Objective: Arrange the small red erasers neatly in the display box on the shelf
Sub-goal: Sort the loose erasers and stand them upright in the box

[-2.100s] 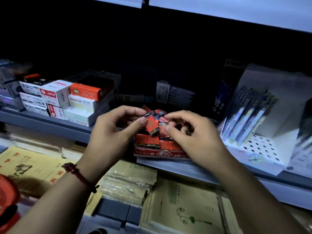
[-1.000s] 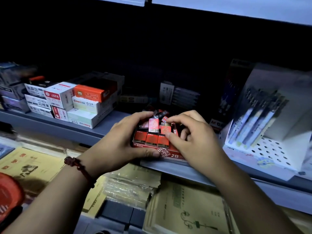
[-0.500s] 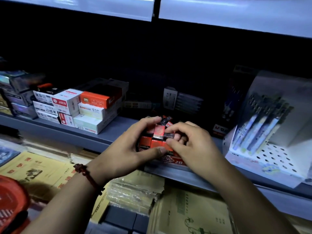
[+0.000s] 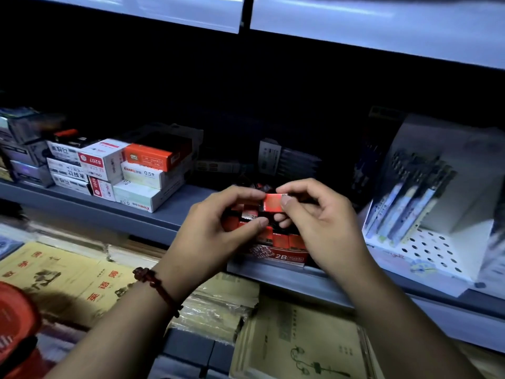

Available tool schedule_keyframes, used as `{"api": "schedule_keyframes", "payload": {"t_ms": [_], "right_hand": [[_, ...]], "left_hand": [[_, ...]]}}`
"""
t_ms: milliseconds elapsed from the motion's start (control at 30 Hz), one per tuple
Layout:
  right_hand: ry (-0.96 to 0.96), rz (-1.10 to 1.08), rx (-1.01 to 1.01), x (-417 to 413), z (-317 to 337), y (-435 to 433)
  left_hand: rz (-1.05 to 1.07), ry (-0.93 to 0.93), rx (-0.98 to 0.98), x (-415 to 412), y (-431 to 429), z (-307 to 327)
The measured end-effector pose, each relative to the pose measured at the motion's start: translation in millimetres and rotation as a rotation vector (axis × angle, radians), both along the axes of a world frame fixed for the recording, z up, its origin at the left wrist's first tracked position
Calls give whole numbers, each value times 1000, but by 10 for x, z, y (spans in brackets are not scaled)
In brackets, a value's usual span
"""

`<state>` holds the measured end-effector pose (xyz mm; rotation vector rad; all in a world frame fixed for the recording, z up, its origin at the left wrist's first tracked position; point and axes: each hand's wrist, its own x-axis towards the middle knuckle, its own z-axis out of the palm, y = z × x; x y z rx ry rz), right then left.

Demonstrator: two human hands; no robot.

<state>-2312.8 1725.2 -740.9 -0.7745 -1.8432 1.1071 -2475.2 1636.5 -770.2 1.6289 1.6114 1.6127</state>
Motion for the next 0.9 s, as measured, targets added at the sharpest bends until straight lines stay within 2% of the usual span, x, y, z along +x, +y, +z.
{"api": "schedule_keyframes", "payload": {"t_ms": [67, 333, 500, 633, 767, 900], "right_hand": [[28, 26, -83, 3, 14, -29], [-81, 34, -49, -8, 5, -50], [-96, 98, -43, -34, -20, -55], [-117, 51, -15, -13, -26, -27], [-177, -13, 28, 50, -11, 24], [-253, -11, 67, 125, 7, 63]], "left_hand": [[33, -27, 6, -4, -1, 12], [93, -134, 64, -22, 32, -22], [71, -43, 44, -30, 36, -52], [69, 38, 57, -40, 40, -67], [172, 171, 59, -51, 68, -78], [254, 225, -39, -79, 103, -53]]}}
